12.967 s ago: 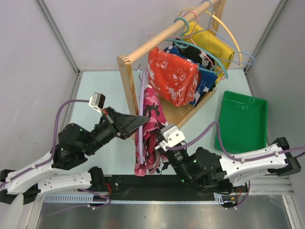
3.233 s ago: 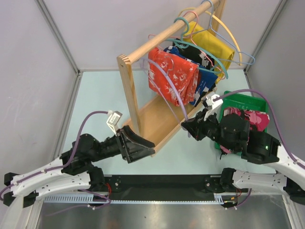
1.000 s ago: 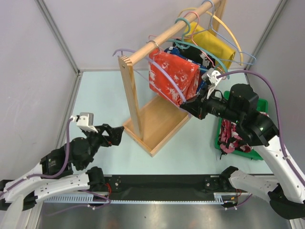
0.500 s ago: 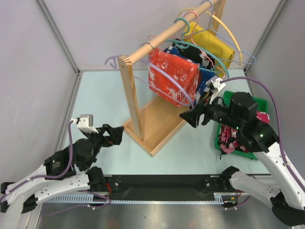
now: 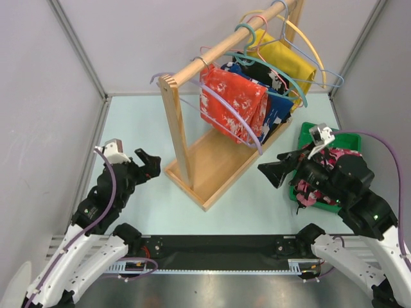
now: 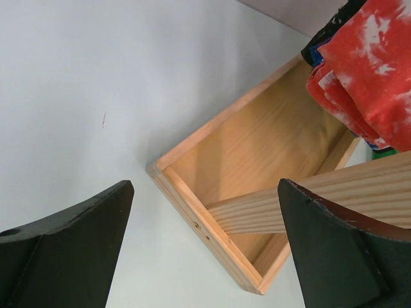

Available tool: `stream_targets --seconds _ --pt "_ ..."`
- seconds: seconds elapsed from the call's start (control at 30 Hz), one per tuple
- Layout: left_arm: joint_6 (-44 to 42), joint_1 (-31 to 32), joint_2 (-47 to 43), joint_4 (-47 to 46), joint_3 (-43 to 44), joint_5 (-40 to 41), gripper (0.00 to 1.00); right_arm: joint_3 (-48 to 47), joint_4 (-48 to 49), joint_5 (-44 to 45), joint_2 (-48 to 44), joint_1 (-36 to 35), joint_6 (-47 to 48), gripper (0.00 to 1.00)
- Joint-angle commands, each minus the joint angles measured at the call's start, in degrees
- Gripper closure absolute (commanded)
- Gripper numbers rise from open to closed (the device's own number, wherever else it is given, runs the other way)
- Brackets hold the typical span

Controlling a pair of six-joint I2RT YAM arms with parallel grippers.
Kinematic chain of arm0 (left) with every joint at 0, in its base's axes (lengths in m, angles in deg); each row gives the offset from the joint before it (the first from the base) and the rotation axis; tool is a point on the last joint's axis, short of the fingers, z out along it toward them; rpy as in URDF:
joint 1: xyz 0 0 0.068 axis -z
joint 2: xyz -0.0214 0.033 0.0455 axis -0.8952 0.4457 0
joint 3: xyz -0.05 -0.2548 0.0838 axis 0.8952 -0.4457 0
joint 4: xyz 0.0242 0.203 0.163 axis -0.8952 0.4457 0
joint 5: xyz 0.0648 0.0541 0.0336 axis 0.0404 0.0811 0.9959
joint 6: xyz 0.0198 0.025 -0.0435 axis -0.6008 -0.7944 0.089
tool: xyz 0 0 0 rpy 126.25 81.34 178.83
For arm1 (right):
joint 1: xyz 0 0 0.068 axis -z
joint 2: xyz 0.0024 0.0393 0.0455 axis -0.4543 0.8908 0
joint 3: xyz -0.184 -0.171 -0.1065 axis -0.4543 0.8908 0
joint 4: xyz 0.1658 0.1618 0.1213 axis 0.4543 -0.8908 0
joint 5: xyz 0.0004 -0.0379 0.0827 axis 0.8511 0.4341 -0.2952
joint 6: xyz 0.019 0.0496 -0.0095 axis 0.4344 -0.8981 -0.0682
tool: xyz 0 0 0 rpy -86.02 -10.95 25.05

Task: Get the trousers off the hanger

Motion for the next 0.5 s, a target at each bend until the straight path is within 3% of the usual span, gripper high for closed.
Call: stream_targets --seconds 0.0,0.2,0.47 --pt "2.1 -1.4 -3.3 -2.1 0.4 -1.2 0.00 4.6 -1.7 7.9 -6.1 0.1 -5.0 0.00" --pt "8.1 -1.5 -11.0 -3.8 -5.2 -2.0 0.00 23.4 5.1 18.8 -19.2 0.1 -12.2 0.00" --pt "18.2 -1.5 -26.8 -6.8 -17.2 -5.3 0.00 47.0 26.3 12.4 -27.2 0.1 -18.5 0.00"
